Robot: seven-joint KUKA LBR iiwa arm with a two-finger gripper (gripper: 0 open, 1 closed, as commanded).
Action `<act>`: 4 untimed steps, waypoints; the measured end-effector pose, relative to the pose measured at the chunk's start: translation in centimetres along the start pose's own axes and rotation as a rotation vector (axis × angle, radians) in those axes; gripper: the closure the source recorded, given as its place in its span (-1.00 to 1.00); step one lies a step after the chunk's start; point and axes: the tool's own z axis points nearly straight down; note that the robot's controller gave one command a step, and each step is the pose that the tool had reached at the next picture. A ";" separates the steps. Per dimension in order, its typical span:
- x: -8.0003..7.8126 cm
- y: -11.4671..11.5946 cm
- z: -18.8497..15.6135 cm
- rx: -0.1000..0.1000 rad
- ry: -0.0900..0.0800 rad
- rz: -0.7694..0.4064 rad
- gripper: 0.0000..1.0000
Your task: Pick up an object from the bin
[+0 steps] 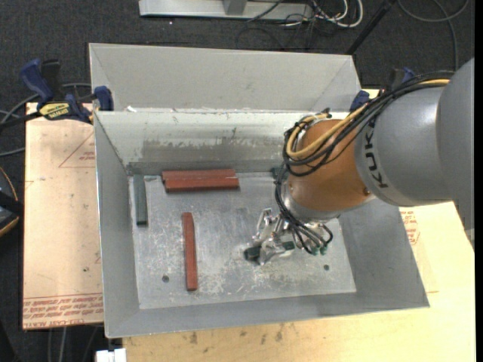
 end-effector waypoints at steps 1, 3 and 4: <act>0.0 0.0 0.0 0.000 0.000 0.000 1.00; -1.2 0.5 -3.2 0.001 0.007 -0.016 1.00; 0.1 0.1 -21.7 0.000 0.017 -0.002 1.00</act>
Offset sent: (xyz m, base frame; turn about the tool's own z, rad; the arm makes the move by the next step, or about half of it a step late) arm 0.0095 -0.0028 0.1447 0.0329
